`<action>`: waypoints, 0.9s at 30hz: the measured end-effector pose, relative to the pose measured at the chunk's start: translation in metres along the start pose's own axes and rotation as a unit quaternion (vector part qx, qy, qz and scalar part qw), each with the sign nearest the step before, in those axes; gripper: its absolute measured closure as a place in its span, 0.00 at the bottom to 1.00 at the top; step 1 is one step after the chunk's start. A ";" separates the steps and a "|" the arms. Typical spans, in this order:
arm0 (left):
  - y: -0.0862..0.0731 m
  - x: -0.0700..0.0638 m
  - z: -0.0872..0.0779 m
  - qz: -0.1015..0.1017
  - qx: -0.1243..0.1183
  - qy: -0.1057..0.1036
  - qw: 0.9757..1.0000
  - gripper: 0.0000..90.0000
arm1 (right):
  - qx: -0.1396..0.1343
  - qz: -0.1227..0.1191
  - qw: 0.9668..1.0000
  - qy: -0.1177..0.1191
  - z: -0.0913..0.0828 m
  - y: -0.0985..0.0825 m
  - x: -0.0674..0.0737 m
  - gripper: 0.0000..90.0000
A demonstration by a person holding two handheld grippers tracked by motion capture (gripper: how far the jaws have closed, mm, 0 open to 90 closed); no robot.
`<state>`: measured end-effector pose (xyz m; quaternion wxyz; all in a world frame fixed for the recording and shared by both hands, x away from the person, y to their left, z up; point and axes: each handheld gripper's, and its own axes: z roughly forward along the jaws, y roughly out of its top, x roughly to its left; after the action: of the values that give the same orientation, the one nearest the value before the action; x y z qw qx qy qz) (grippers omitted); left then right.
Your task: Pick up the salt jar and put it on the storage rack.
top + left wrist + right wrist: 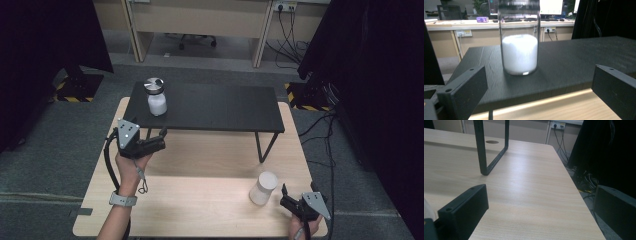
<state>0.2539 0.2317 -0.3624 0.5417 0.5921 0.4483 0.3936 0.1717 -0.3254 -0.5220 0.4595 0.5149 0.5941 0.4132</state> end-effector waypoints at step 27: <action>-0.075 0.012 -0.055 -0.022 0.016 0.021 0.999 0.00 | -0.002 0.004 1.000 0.001 -0.001 -0.001 -0.001 0.00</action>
<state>0.1975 0.2594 -0.4312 0.5310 0.5821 0.4791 0.3869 0.1710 -0.3265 -0.5225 0.4582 0.5156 0.5919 0.4170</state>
